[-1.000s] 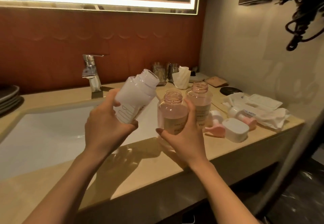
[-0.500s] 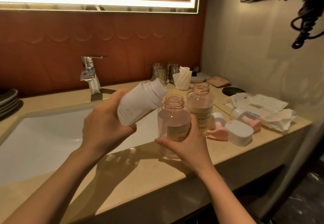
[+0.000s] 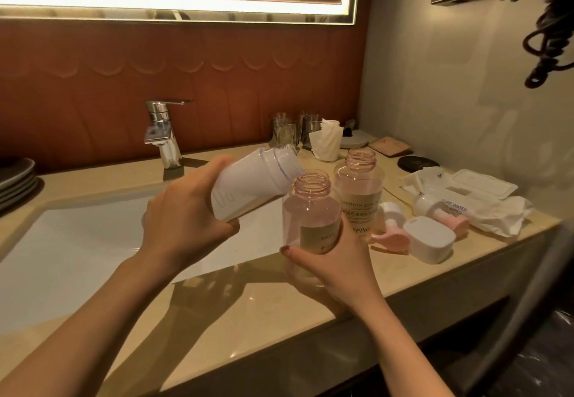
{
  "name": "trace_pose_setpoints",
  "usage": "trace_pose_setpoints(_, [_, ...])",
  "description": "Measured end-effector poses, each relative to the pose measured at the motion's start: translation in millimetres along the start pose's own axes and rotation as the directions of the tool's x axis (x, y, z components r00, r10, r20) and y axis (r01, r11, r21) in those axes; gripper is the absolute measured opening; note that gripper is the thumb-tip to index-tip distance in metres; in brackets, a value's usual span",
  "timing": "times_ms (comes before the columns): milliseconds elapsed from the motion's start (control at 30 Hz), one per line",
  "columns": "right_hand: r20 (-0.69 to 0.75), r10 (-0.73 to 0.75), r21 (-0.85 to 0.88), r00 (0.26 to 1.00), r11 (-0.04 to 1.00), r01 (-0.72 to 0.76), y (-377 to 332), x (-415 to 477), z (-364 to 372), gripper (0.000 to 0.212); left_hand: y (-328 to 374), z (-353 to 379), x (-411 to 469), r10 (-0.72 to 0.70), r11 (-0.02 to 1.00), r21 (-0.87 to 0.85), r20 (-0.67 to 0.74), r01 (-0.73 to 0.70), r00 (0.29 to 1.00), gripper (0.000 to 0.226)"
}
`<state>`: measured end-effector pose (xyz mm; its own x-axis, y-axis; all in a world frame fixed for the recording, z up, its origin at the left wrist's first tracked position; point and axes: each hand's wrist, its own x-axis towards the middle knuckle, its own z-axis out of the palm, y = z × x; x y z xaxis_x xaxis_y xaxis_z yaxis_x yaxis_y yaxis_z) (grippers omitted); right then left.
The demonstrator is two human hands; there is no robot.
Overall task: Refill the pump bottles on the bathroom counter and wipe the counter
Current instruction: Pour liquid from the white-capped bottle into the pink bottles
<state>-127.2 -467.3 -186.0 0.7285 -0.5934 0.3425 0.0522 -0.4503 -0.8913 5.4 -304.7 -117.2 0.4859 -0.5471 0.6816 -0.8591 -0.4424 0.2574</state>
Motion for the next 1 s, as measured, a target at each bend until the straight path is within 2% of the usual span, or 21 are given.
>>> trace_pose_setpoints(567, [0.011, -0.002, -0.011, 1.000, 1.000, 0.002, 1.3, -0.7, 0.2, 0.097, 0.8, -10.3, 8.7, 0.079, 0.994, 0.070, 0.036, -0.082, 0.996, 0.085])
trace_pose_setpoints(800, [0.031, 0.000, 0.007, 1.000, 1.000, 0.000, 0.8, -1.0, -0.8, 0.081, 0.1, -15.3, 13.7, 0.121, 0.985, 0.115, 0.067, -0.128, 0.990, 0.083])
trace_pose_setpoints(1000, [0.021, -0.003, 0.009, 1.000, 1.000, 0.003, 1.3, 0.7, -0.2, 0.084, -0.6, -20.3, 18.5, 0.167, 0.974, 0.141, 0.091, -0.179, 0.982, 0.083])
